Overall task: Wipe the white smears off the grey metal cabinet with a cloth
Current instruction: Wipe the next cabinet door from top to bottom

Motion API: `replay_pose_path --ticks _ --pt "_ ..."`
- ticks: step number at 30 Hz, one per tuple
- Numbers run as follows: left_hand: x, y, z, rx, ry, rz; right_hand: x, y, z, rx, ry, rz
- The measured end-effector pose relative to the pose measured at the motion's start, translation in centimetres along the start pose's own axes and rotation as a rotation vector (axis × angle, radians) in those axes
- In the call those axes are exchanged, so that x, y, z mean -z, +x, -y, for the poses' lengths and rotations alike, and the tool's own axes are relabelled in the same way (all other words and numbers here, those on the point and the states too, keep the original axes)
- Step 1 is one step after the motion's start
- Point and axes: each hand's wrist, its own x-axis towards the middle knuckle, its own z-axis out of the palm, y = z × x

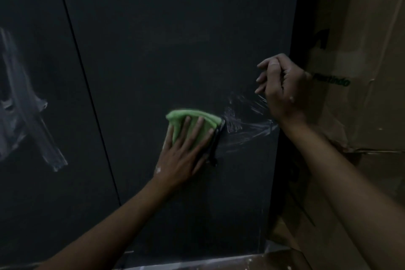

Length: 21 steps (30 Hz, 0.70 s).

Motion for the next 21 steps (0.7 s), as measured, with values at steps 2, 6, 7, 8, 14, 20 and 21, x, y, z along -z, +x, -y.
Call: replay_pose_path --ticks 2,6,7,8,14,20,21 --pt "-1.0 -3.0 -1.2 -0.101 0.015 0.062 0.1 0.0 0.0 -0.001 -0.013 0.004" --pt "-1.3 -4.3 -1.5 -0.167 0.029 0.134 0.5 0.1 0.1 -0.012 -0.026 0.0" --pt "-1.0 -3.8 -1.3 -0.176 0.032 0.137 0.6 0.2 0.3 -0.013 -0.025 -0.008" --pt "-0.7 -3.0 -1.1 -0.179 0.032 0.136 0.6 0.4 0.4 -0.012 -0.025 -0.019" --pt "2.6 7.4 -0.1 0.076 -0.024 -0.031 1.4 1.0 0.4 -0.017 -0.014 -0.039" --pt "2.1 9.9 -0.9 0.202 -0.038 -0.125 2.0 0.8 0.1 -0.006 -0.046 -0.022" --pt "1.7 9.7 -1.2 0.203 -0.046 -0.132 2.1 0.7 0.1 0.002 -0.055 -0.014"
